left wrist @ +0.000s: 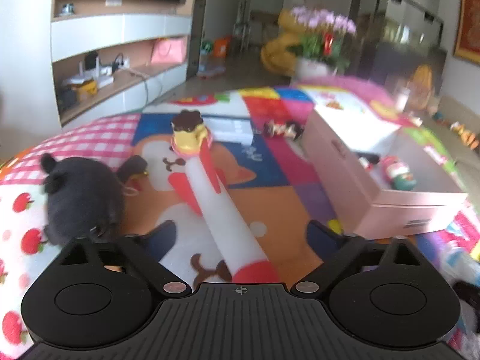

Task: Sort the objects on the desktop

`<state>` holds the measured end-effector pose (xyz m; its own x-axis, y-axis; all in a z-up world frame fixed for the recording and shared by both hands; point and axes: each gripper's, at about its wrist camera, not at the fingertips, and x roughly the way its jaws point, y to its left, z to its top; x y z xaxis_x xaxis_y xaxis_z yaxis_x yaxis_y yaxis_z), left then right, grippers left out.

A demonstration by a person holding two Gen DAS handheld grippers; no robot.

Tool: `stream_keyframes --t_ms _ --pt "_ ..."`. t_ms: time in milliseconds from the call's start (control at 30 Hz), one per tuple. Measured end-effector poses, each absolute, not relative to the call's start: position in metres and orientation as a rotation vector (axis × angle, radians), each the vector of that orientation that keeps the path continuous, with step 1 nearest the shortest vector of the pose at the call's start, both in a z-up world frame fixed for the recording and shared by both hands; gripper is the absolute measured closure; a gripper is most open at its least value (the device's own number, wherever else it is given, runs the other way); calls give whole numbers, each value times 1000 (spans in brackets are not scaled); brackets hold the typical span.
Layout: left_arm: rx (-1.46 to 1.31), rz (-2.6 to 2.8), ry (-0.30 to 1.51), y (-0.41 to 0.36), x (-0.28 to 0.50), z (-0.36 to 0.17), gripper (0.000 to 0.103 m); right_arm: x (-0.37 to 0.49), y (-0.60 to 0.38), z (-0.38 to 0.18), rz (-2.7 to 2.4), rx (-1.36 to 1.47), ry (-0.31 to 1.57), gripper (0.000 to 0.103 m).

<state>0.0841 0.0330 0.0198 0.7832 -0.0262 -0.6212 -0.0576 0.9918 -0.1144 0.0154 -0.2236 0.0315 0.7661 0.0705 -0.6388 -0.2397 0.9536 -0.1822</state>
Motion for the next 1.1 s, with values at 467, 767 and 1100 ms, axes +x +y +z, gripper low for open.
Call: stream_keyframes --t_ms 467,767,1100 --pt "1 -35 741 14 61 12 68 -7 -249 7 136 -170 619 3" --pt "-23 -203 769 -10 -12 17 69 -8 -247 1 125 -152 638 0" --pt "-7 -329 815 -27 -43 22 67 -11 -248 -5 129 -141 657 0"
